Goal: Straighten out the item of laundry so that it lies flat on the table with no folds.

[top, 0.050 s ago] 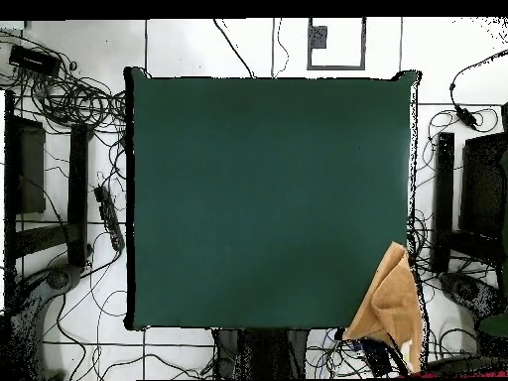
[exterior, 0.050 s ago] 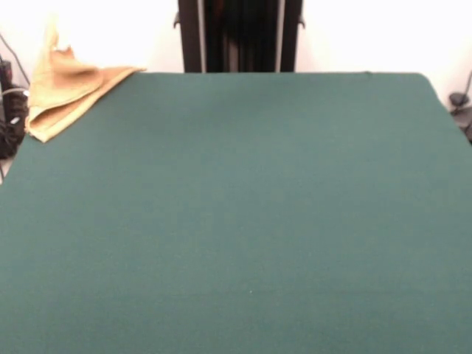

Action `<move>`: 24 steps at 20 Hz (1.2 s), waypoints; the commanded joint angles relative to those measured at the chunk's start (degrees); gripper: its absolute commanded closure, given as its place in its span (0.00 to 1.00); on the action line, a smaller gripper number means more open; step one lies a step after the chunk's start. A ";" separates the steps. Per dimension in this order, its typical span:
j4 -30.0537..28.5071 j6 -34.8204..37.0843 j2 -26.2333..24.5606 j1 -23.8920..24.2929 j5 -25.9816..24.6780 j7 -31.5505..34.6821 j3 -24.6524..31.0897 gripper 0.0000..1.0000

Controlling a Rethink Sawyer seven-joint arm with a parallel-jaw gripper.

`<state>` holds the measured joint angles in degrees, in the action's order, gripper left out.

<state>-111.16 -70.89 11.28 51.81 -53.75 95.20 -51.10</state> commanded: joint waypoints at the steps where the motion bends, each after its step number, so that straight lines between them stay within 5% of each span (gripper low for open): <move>1: 2.59 0.77 0.53 -4.63 -0.67 -8.45 5.43 0.00; 16: 2.07 8.65 5.23 -15.53 -1.30 -1.15 2.59 0.00; 24: 4.08 17.39 9.21 -28.40 -13.67 16.22 1.73 0.00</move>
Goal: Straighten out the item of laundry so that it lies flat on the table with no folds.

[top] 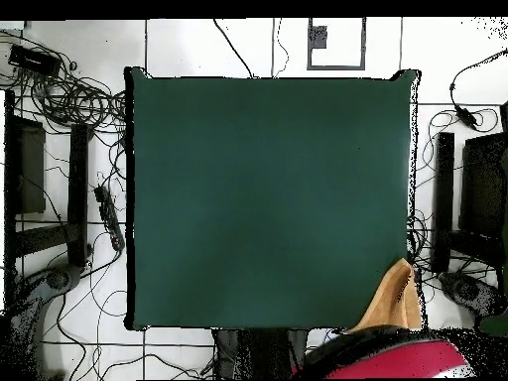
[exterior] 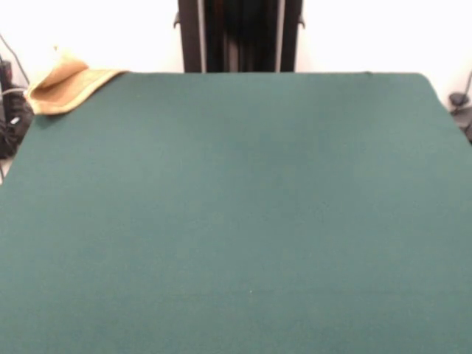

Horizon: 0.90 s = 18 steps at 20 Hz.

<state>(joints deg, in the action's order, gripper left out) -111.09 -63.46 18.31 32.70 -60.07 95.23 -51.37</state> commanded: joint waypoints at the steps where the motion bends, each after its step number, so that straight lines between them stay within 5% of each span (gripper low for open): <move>1: 4.71 10.96 2.92 -11.60 -9.83 20.38 1.61 0.00; 10: 11.01 14.76 3.99 -26.37 -22.98 49.41 -0.11 0.00; 18: 14.79 13.93 1.32 -32.59 -27.10 63.62 1.26 0.00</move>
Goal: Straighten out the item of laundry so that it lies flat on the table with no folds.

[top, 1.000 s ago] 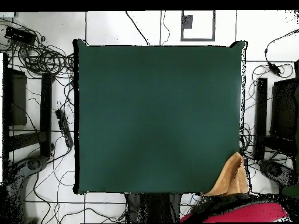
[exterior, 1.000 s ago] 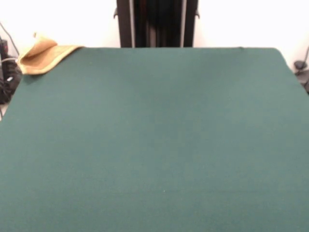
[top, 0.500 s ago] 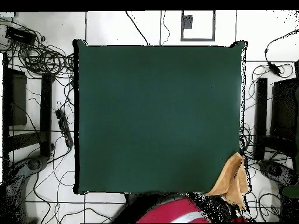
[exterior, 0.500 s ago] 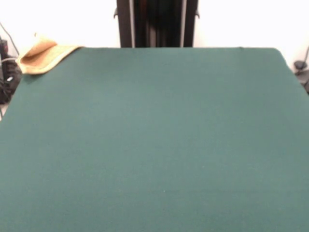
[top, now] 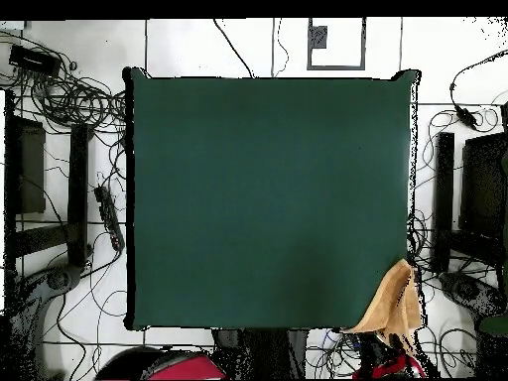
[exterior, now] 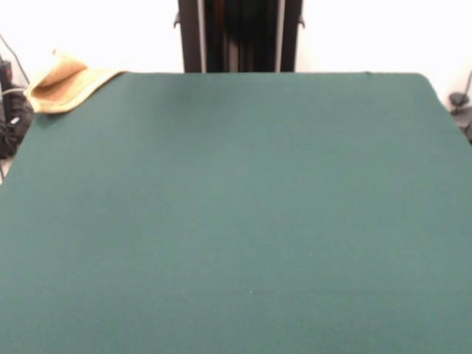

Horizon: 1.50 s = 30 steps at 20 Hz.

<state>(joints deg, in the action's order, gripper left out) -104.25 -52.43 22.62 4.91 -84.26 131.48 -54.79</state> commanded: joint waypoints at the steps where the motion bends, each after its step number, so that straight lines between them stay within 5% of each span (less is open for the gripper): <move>1: 8.68 3.02 -3.86 -5.56 -3.63 29.24 4.91 0.00; 20: 16.29 1.13 -11.90 -11.47 -9.27 45.78 6.76 0.00; 30: 22.04 0.68 -14.88 -10.77 -10.02 50.48 7.90 0.00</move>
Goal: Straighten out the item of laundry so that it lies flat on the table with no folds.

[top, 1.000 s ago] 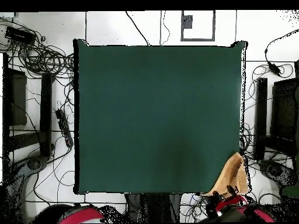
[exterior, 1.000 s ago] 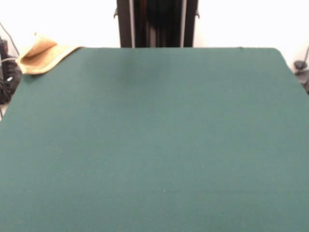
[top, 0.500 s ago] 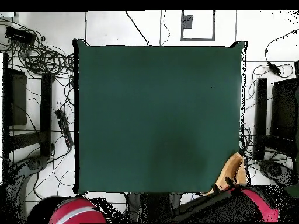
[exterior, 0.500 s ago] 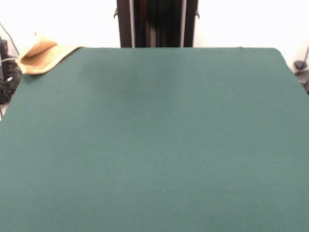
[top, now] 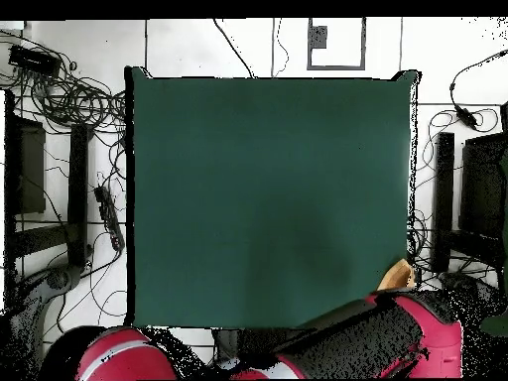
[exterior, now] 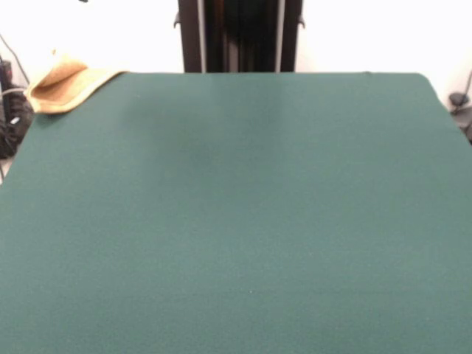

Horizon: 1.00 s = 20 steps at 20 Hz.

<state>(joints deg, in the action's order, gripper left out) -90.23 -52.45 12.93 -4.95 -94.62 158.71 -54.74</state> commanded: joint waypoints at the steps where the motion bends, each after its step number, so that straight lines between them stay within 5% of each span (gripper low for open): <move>1: 8.68 0.89 -5.62 -0.73 0.31 23.53 7.98 0.00; 13: 14.55 2.68 -9.03 2.53 4.11 23.28 11.17 0.00; 20: 15.49 5.89 -13.92 -0.93 3.50 27.39 8.38 0.00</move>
<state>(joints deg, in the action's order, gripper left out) -80.32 -51.89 3.82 -3.10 -94.42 166.83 -54.60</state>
